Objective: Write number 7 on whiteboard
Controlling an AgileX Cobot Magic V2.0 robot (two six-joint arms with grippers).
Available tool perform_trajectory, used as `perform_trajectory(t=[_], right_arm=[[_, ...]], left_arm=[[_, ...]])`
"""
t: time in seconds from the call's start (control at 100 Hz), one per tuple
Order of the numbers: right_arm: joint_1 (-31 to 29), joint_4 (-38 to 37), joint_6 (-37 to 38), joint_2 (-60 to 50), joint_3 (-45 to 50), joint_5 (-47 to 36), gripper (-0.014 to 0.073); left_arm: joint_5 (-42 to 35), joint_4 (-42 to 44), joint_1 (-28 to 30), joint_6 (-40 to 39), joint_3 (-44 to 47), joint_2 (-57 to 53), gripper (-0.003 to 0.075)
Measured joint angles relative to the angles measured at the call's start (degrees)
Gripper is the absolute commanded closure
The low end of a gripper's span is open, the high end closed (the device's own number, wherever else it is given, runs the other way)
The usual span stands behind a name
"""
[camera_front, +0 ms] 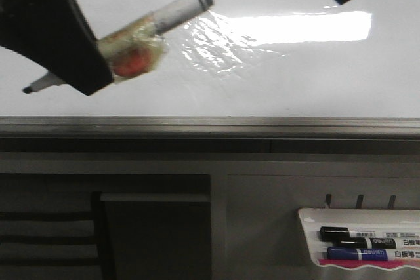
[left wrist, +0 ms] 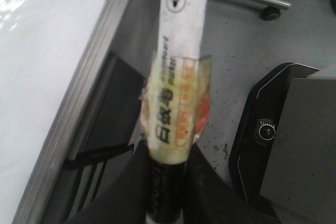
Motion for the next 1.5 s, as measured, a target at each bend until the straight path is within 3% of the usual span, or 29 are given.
perform_trajectory(t=[0.3, 0.48, 1.01, 1.3, 1.5], right_arm=[[3.6, 6.5, -12.4, 2.8, -0.1, -1.2, 0.0065], [4.9, 8.6, -16.5, 5.1, -0.1, -2.3, 0.0187], [5.0, 9.1, -17.7, 6.5, -0.1, -3.1, 0.0461], [5.0, 9.3, -17.7, 7.2, -0.1, -3.0, 0.0496], [5.0, 9.3, -17.7, 7.2, -0.1, -2.1, 0.0654]], left_arm=[[0.4, -0.8, -5.8, 3.9, -6.0, 4.0, 0.0741], [0.5, -0.9, -6.0, 5.2, -7.2, 4.1, 0.0741], [0.8, -0.9, -6.0, 5.4, -7.2, 4.1, 0.0741], [1.0, -0.6, -6.0, 5.4, -7.2, 4.1, 0.0741], [1.2, -0.4, -6.0, 6.1, -7.2, 4.2, 0.0741]])
